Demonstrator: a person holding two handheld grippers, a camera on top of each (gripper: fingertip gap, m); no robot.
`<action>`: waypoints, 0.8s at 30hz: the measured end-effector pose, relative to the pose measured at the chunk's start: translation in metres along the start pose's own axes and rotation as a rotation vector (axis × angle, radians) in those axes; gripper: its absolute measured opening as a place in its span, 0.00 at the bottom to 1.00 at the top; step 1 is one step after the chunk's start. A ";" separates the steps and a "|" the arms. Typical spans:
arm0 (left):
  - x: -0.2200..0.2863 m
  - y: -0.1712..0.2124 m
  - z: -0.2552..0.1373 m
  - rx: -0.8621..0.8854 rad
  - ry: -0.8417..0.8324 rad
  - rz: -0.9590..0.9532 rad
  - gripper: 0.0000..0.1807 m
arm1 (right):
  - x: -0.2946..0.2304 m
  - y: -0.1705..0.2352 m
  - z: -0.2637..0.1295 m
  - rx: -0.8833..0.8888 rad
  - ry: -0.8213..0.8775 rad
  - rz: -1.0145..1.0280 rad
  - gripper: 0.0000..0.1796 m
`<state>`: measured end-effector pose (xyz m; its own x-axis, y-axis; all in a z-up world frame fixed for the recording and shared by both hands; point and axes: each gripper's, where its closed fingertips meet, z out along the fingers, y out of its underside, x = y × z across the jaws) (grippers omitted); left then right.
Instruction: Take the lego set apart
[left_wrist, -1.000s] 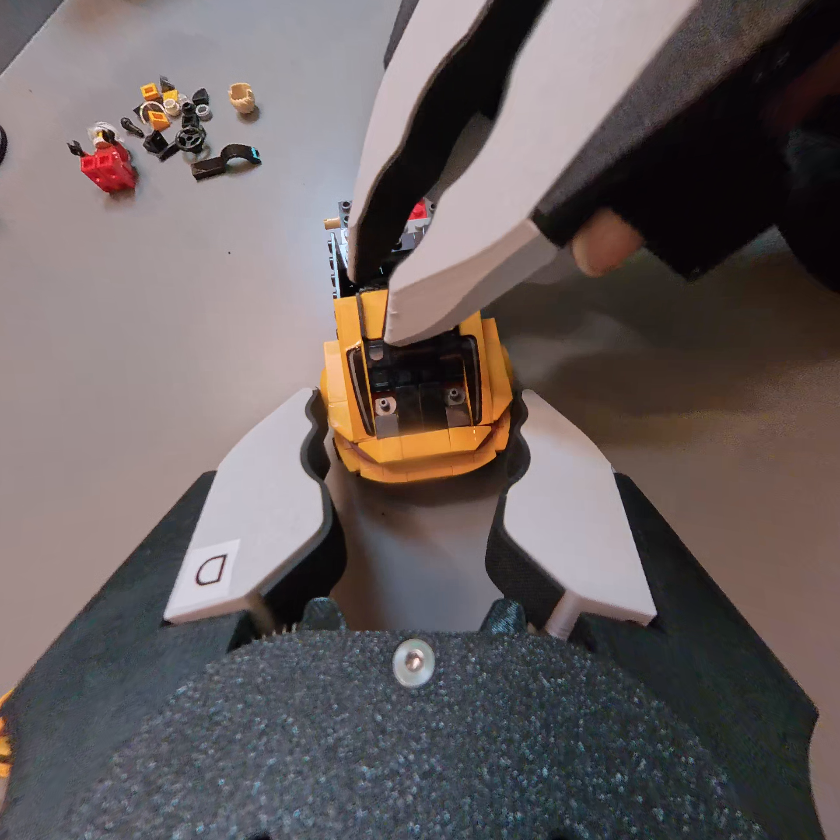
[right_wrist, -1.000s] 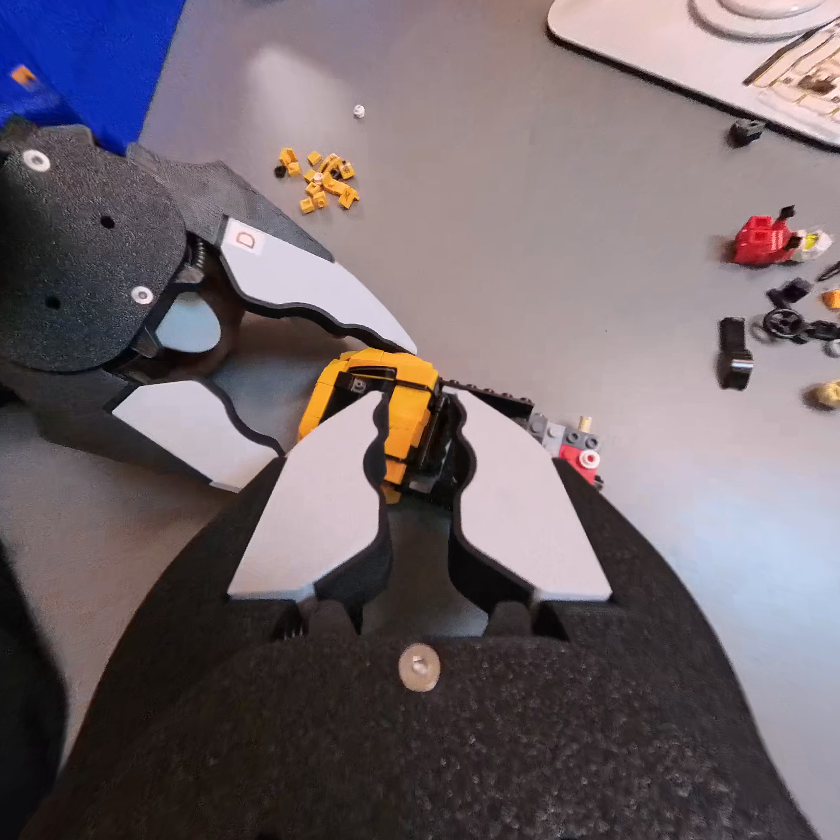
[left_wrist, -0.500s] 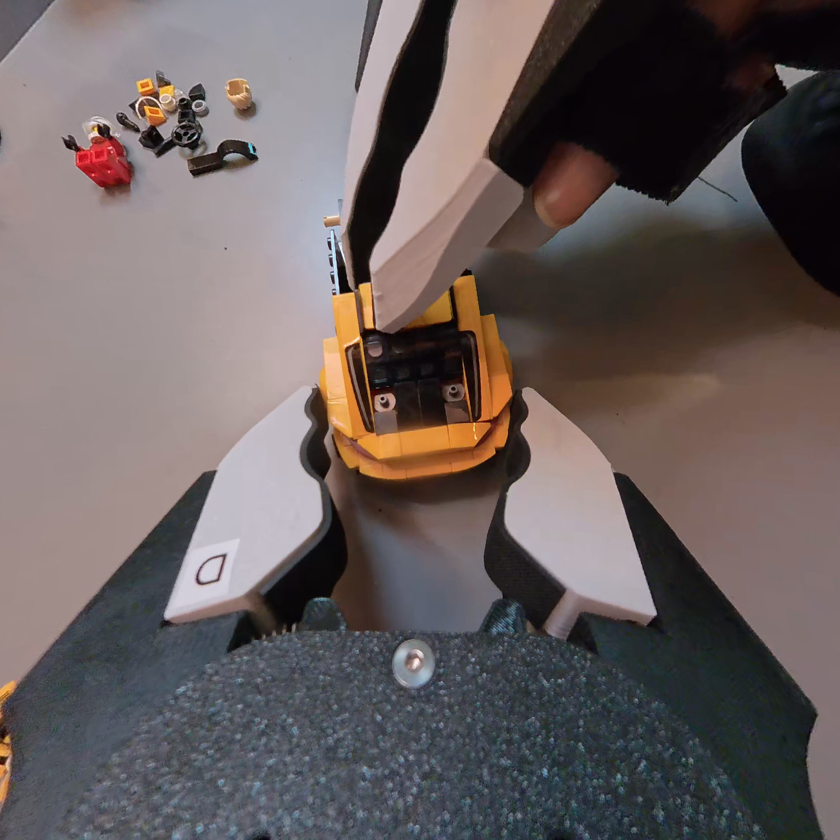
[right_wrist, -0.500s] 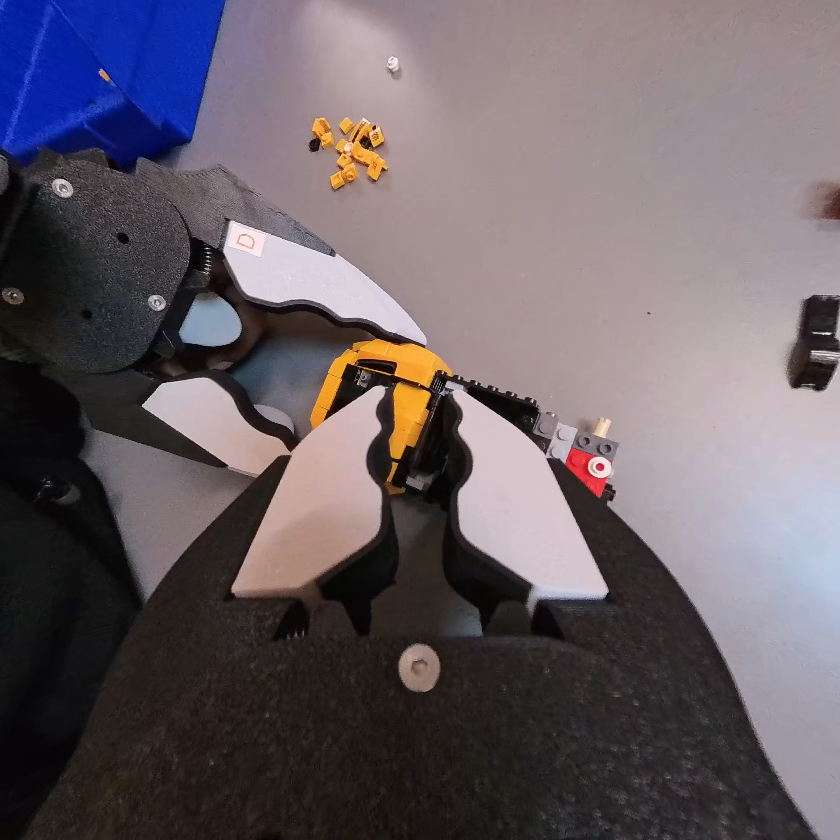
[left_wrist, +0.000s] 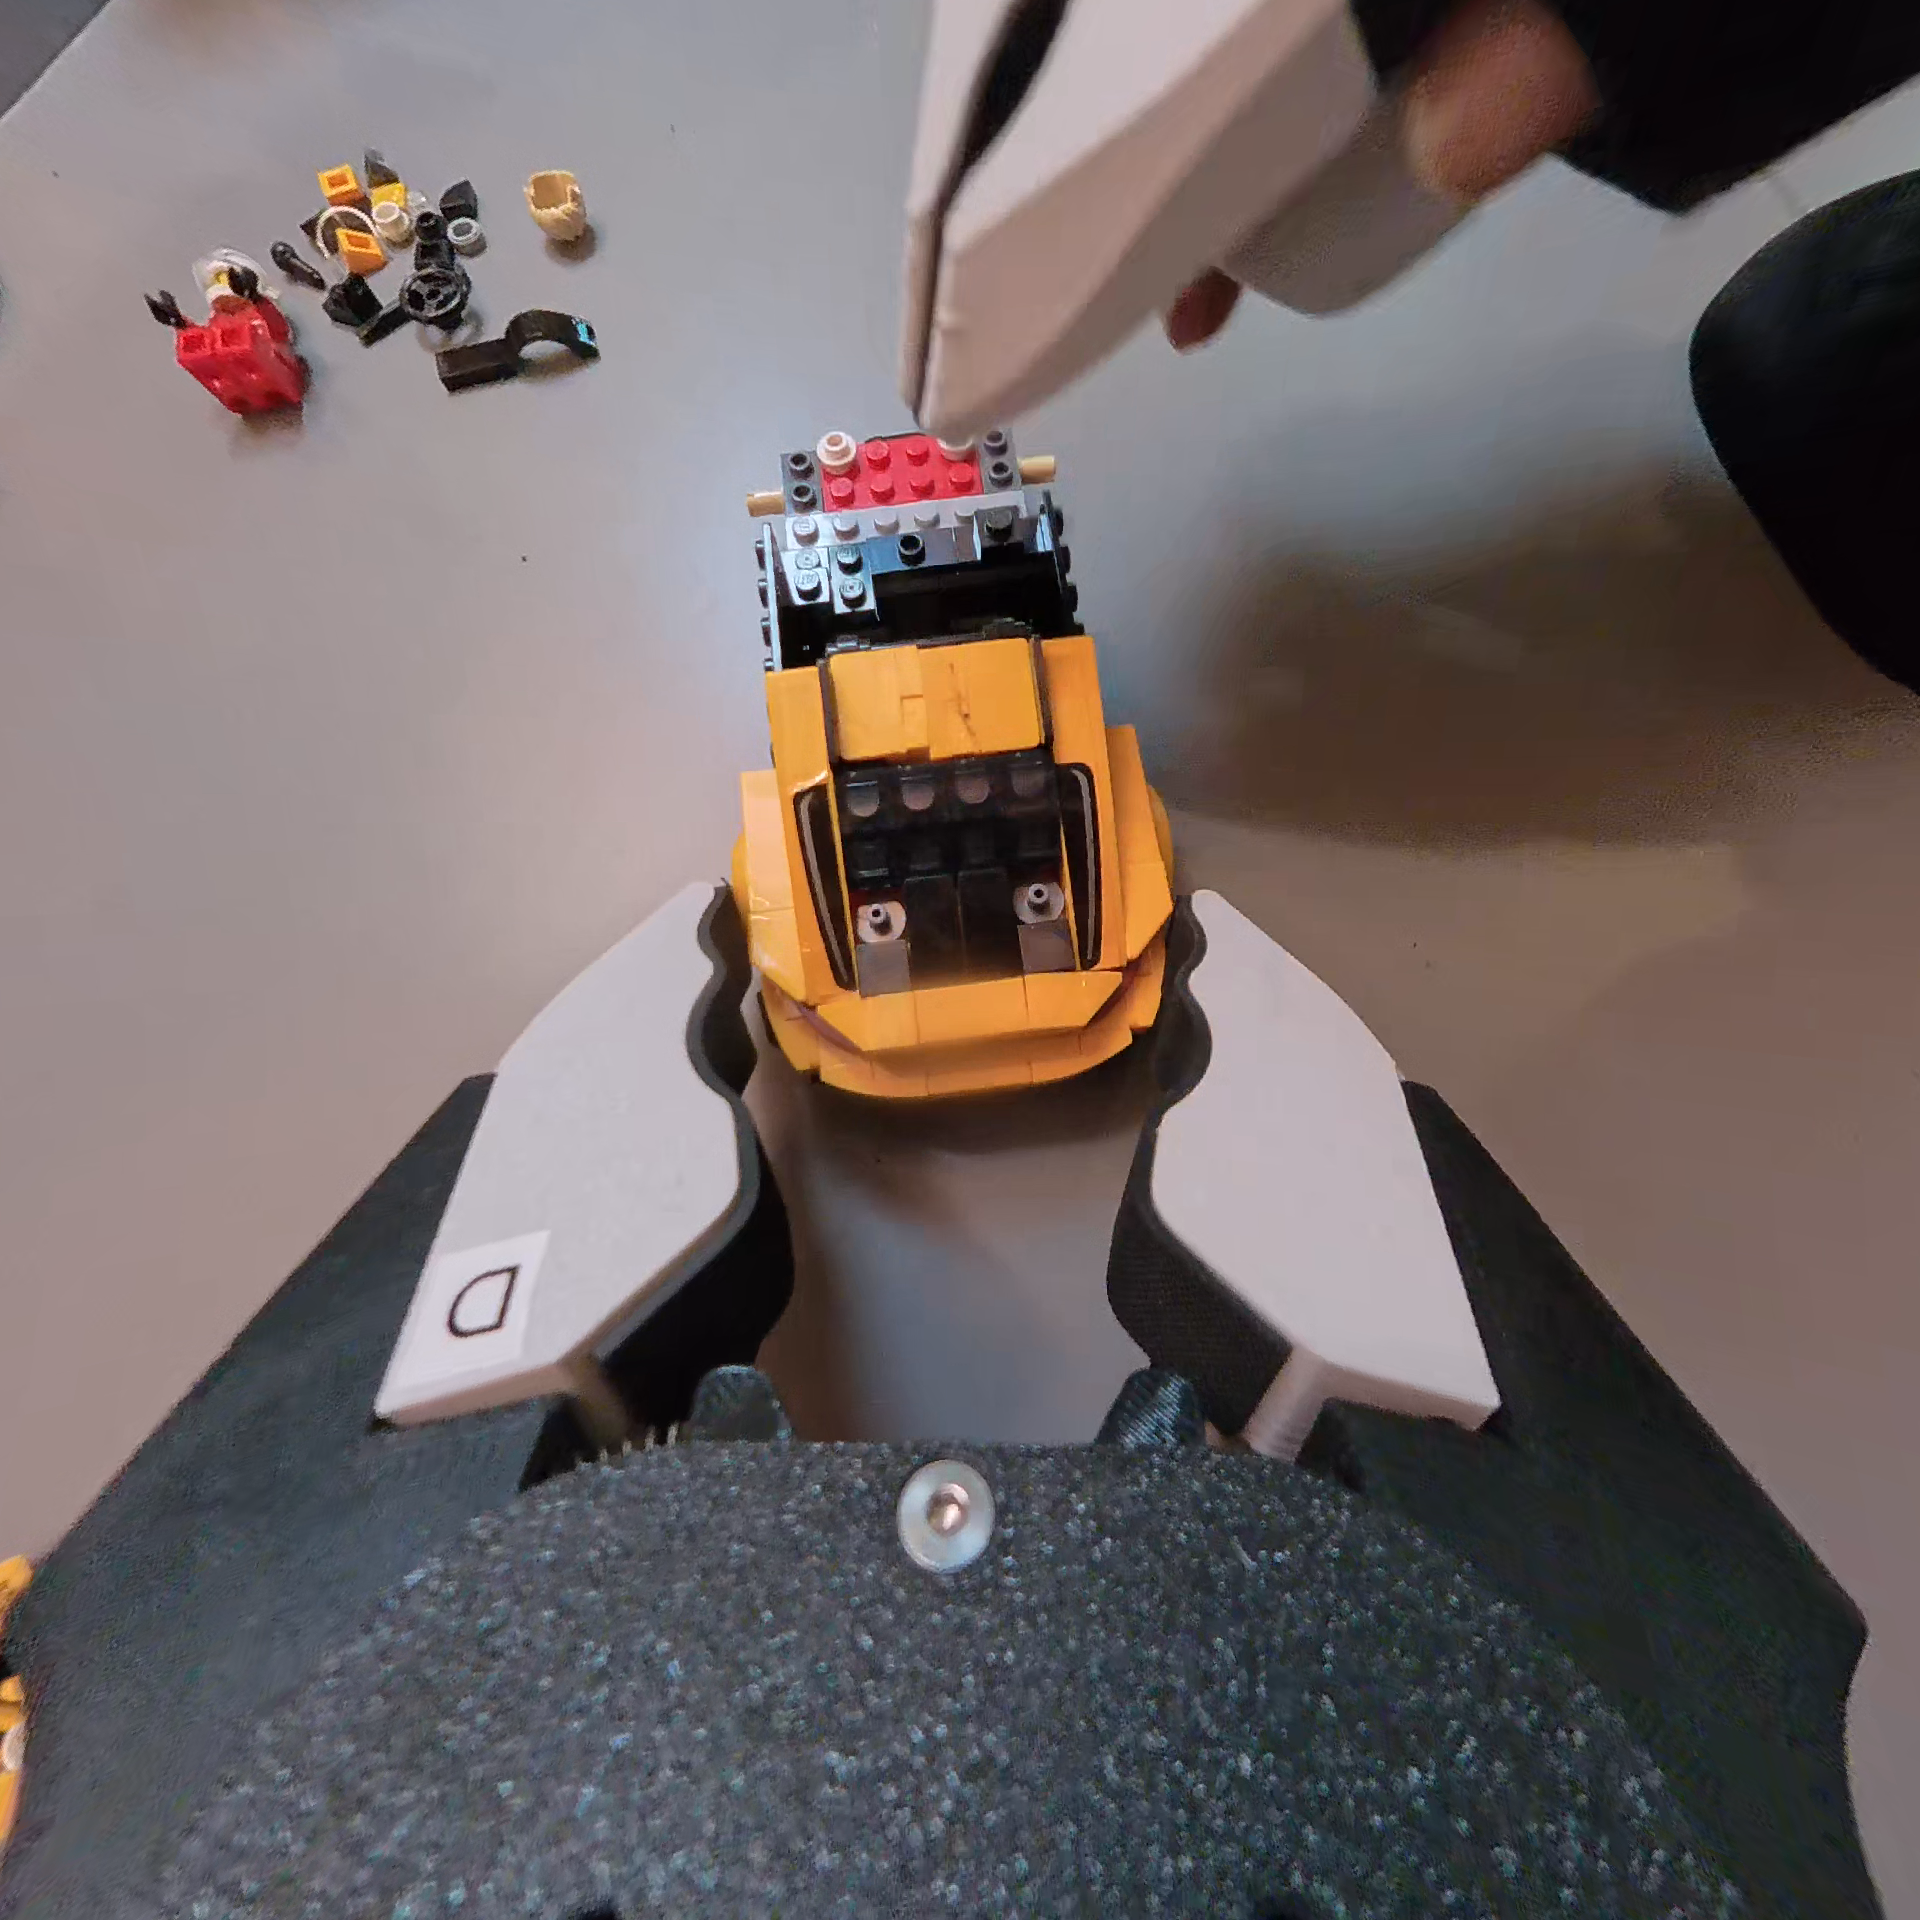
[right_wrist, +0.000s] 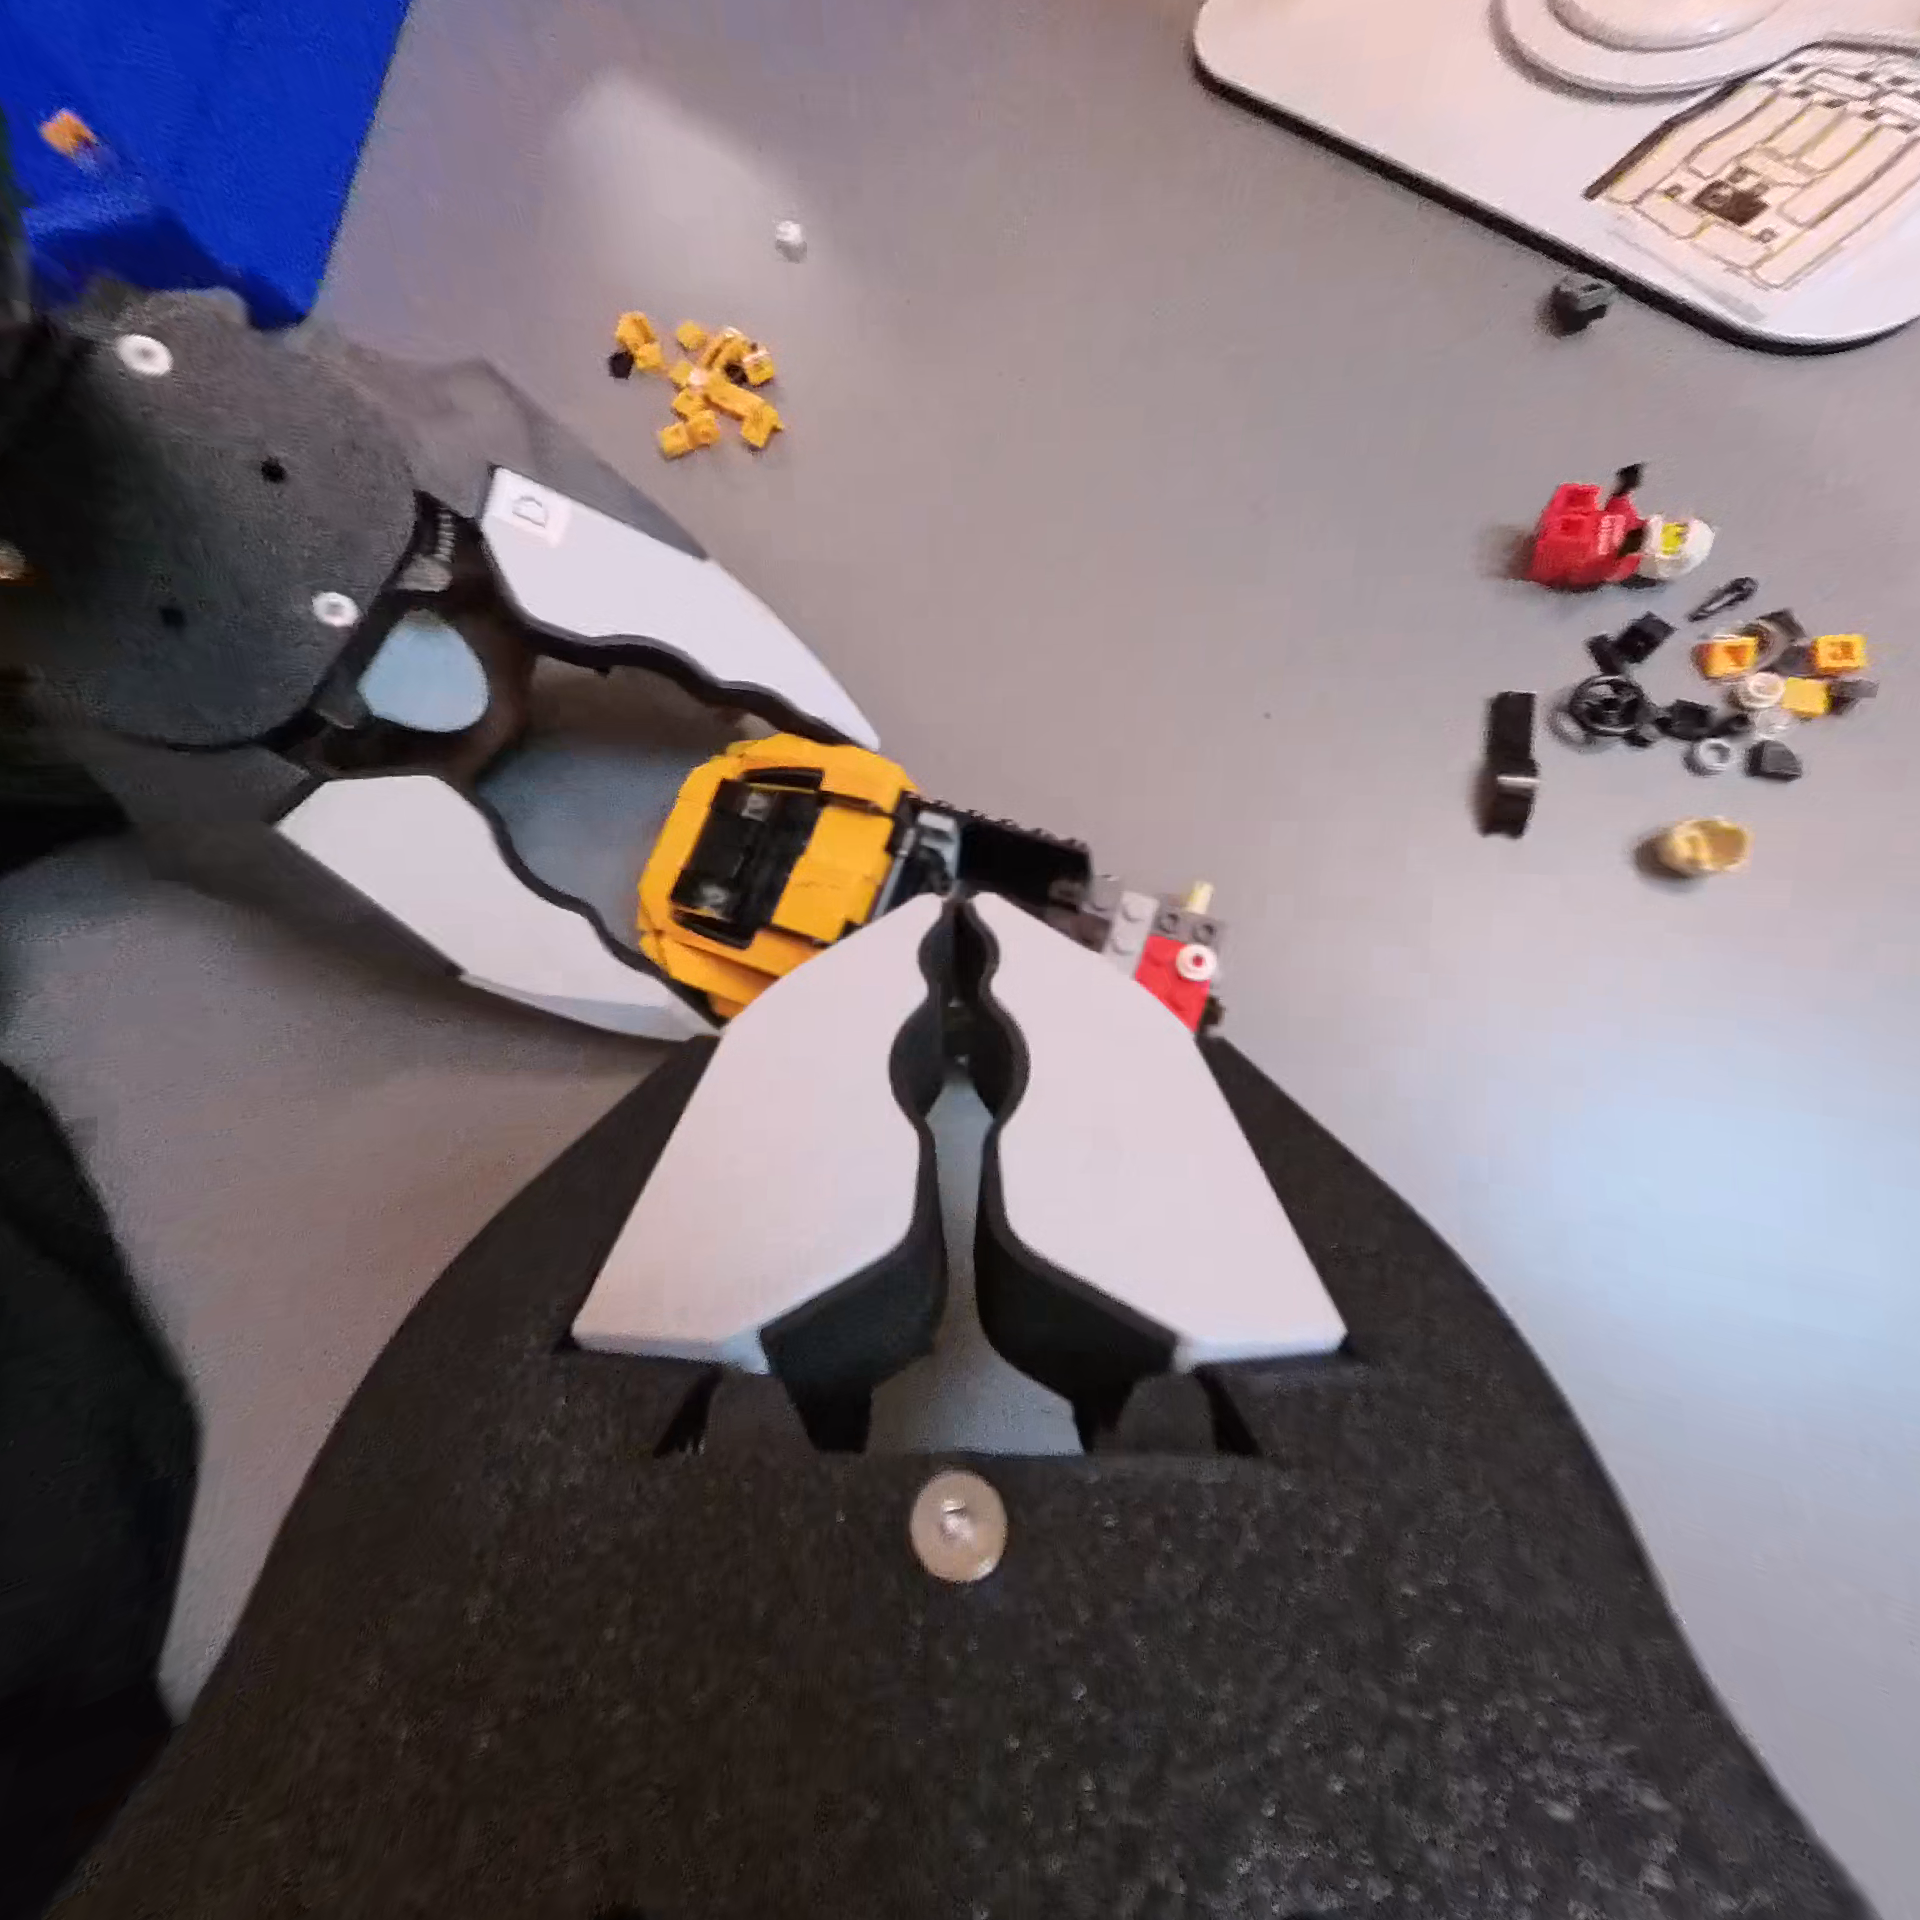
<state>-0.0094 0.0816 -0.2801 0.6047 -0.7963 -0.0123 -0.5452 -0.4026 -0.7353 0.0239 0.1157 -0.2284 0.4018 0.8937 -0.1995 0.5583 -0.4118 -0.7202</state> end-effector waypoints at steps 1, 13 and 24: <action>0.000 -0.001 0.001 0.000 -0.001 0.000 0.43 | -0.006 -0.002 0.000 0.019 -0.022 0.015 0.00; 0.000 -0.001 0.001 0.000 -0.029 0.002 0.43 | -0.016 0.003 0.032 -0.074 0.026 -0.026 0.16; 0.001 0.000 0.000 -0.011 -0.030 -0.004 0.43 | -0.017 0.001 0.034 -0.123 -0.038 0.025 0.14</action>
<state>-0.0092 0.0808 -0.2800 0.6237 -0.7811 -0.0298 -0.5490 -0.4106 -0.7280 -0.0070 0.1064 -0.2484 0.3901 0.8880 -0.2434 0.6345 -0.4508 -0.6278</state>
